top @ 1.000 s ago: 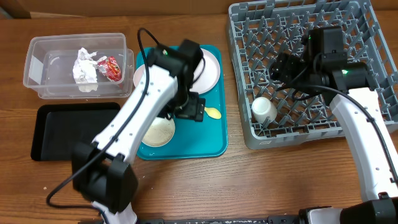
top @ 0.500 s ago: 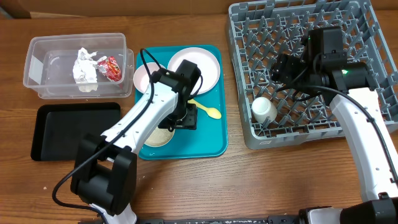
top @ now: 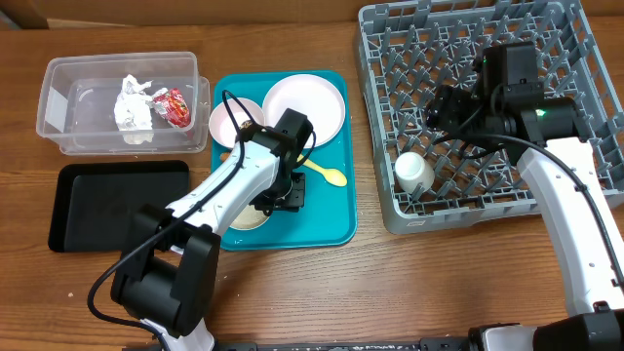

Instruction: Sort waste into correct bins and load items into the dishwasher

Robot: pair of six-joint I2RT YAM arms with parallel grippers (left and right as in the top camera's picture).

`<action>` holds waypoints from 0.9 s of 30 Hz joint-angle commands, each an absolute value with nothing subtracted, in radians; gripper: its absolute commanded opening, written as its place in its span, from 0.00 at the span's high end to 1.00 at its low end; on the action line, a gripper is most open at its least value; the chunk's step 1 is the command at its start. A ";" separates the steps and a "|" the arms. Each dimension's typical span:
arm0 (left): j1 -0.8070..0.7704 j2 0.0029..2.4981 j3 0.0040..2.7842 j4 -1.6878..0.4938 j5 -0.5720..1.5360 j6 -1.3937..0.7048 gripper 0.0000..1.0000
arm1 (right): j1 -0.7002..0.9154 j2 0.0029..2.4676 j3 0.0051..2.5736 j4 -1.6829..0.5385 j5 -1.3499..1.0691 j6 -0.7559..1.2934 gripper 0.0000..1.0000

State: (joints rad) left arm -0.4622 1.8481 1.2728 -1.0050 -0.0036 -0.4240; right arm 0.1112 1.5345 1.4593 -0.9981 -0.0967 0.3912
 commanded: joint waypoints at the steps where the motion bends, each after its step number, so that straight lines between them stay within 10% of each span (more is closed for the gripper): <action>1: -0.458 1.861 1.240 -0.986 -0.053 -0.434 0.64 | 0.109 1.515 1.487 -0.998 -0.087 0.385 0.22; 8: -0.458 1.861 1.215 -0.956 -0.053 -0.434 0.96 | 0.109 1.515 1.487 -0.998 -0.087 0.385 0.22; 27: -0.237 1.860 1.982 -1.578 0.177 -0.144 0.96 | 0.109 1.515 1.487 -1.002 -0.088 0.385 0.22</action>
State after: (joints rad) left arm -0.3134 1.8656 1.8961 -1.5211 0.1432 -0.2493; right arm 0.1112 1.5345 1.4593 -1.0065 -0.0963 0.3916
